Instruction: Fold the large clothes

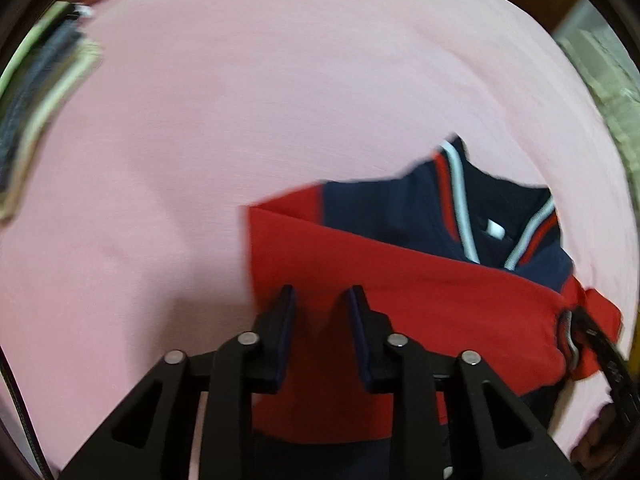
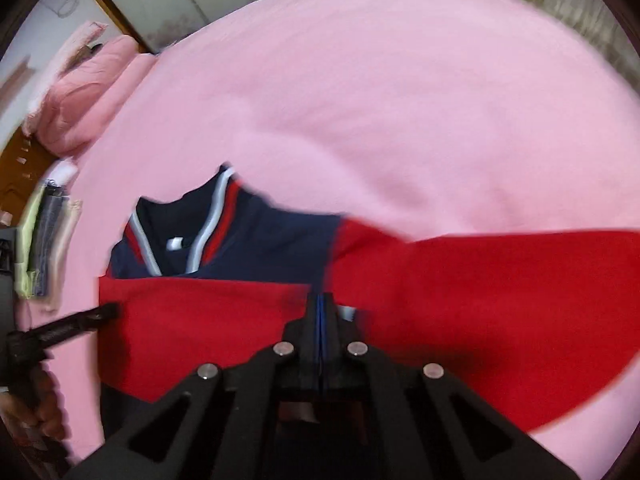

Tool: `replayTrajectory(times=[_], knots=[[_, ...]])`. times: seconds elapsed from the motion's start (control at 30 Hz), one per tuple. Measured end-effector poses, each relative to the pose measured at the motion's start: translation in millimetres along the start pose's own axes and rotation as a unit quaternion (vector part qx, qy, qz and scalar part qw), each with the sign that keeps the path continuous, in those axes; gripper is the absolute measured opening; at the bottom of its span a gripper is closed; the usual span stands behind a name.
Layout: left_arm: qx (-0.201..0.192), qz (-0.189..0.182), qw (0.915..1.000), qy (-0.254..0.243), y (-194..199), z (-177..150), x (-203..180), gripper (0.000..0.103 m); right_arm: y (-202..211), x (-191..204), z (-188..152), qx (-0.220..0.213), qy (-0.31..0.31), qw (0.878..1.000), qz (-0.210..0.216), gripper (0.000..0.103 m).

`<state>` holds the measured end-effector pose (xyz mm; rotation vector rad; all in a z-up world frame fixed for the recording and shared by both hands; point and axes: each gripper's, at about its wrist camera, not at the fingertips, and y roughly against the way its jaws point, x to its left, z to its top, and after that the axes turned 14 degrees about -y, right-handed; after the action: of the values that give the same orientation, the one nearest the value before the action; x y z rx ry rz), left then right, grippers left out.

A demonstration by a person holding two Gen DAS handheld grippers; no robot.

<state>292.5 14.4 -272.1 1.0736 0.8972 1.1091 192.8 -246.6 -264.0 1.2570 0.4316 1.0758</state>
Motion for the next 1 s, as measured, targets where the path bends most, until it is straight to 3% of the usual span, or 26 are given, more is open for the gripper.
replayTrajectory(times=[0.03,0.07,0.1,0.2,0.27,0.37,0.4,0.5,0.63,0.67,0.73,1.0], knots=[[-0.009,-0.01,0.9999,0.001,6,-3,1,0.026,6,4,-1,-0.011,0.01,1.0,-0.009,0.002],[-0.015,-0.033,0.9993,0.001,12,-7,1,0.026,14,6,-1,-0.015,0.01,1.0,0.014,0.002],[-0.017,-0.057,0.9983,0.001,14,-11,1,0.026,20,8,-3,-0.006,-0.007,0.998,0.063,0.002],[-0.001,-0.11,0.9939,0.002,12,-21,-11,0.026,12,18,-19,0.063,-0.054,0.981,0.176,0.002],[0.026,-0.109,0.9936,-0.01,2,-26,-23,0.026,-5,39,-36,0.1,-0.056,0.974,0.194,0.002],[0.057,-0.069,0.995,-0.043,-14,-38,-29,0.026,-27,72,-61,0.125,-0.024,0.983,0.136,0.003],[0.051,-0.07,0.9949,-0.052,-13,-41,-28,0.026,-25,73,-67,0.111,-0.019,0.988,0.102,0.002],[0.042,-0.082,0.9946,-0.048,-9,-39,-18,0.026,-6,48,-69,0.059,-0.058,0.995,0.059,0.0],[0.045,-0.107,0.993,-0.023,-9,-46,-2,0.021,7,14,-64,0.044,-0.123,0.99,0.056,0.0],[0.046,-0.113,0.9924,-0.017,-7,-47,2,0.021,5,12,-63,0.045,-0.131,0.99,0.037,0.0],[0.046,-0.115,0.9923,-0.008,-5,-48,7,0.021,3,9,-60,0.065,-0.156,0.985,0.046,0.0],[0.039,-0.077,0.9948,-0.054,19,-55,-24,0.021,17,50,-86,0.064,-0.18,0.982,0.012,0.003]])
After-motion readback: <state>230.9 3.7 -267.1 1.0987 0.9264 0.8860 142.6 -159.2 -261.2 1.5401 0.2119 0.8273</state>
